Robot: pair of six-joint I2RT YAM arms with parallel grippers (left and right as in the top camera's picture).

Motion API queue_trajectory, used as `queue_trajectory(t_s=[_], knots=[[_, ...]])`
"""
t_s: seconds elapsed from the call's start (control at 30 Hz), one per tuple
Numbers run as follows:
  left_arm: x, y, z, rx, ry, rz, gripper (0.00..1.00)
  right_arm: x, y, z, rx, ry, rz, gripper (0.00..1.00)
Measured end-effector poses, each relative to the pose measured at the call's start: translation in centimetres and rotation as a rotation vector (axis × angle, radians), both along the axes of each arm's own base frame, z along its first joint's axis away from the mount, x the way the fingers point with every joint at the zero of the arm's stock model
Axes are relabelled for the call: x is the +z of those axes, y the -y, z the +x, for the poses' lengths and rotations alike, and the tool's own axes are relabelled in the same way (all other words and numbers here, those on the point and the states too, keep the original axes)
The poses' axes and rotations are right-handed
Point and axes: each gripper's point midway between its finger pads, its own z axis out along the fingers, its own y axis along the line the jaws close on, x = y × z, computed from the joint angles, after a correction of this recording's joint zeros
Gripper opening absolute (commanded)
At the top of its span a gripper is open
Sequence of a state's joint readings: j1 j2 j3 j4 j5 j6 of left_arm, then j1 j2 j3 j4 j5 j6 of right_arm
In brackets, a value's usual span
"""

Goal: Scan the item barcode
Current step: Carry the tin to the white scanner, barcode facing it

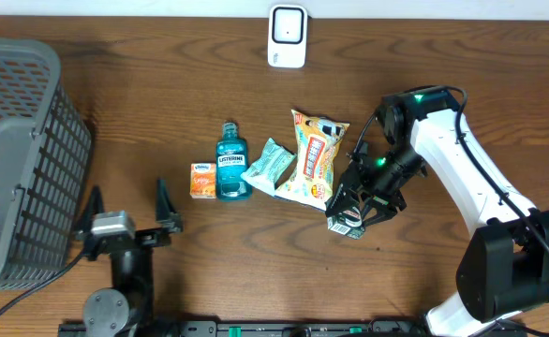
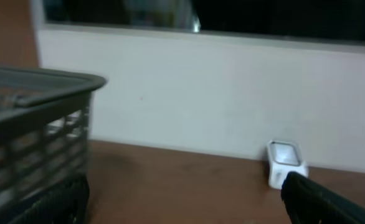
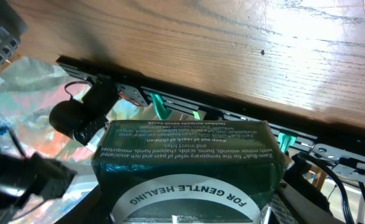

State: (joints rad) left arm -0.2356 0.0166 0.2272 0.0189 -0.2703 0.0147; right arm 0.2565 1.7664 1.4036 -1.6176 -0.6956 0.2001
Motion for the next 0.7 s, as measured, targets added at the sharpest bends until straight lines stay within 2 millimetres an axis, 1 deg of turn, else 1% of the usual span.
queue_trajectory(t_s=[0.07, 0.17, 0.2, 0.27, 0.4, 0.53, 0.63, 0.7], knots=[[-2.0, 0.9, 0.9, -0.039, 0.012, -0.001, 0.98, -0.1, 0.0, 0.2, 0.0, 0.009, 0.003, 0.34], [-4.7, 1.4, 1.6, -0.06, -0.032, 0.004, 0.98, -0.1, -0.1, 0.2, 0.0, 0.011, 0.003, 0.36], [-6.1, 1.5, 1.9, -0.064, -0.061, 0.007, 0.98, -0.1, -0.1, 0.2, 0.0, 0.012, 0.004, 0.36], [-7.3, 1.6, 2.1, -0.066, -0.086, 0.009, 0.98, -0.1, -0.1, 0.3, 0.002, 0.016, 0.005, 0.37], [-8.5, 1.6, 2.1, -0.068, -0.13, 0.018, 0.98, -0.2, -0.1, 0.6, 0.004, 0.033, 0.01, 0.36], [-10.3, 1.6, 2.1, -0.069, -0.204, 0.033, 0.98, -0.7, -0.5, 1.9, 0.006, 0.104, 0.028, 0.35], [-10.6, 1.8, 2.0, -0.081, -0.227, 0.037, 0.98, -1.1, -0.8, 3.1, 0.007, 0.164, 0.041, 0.35], [-10.5, 1.9, 2.0, -0.084, -0.227, 0.038, 0.98, -1.3, -1.0, 4.0, 0.007, 0.208, 0.052, 0.33]])
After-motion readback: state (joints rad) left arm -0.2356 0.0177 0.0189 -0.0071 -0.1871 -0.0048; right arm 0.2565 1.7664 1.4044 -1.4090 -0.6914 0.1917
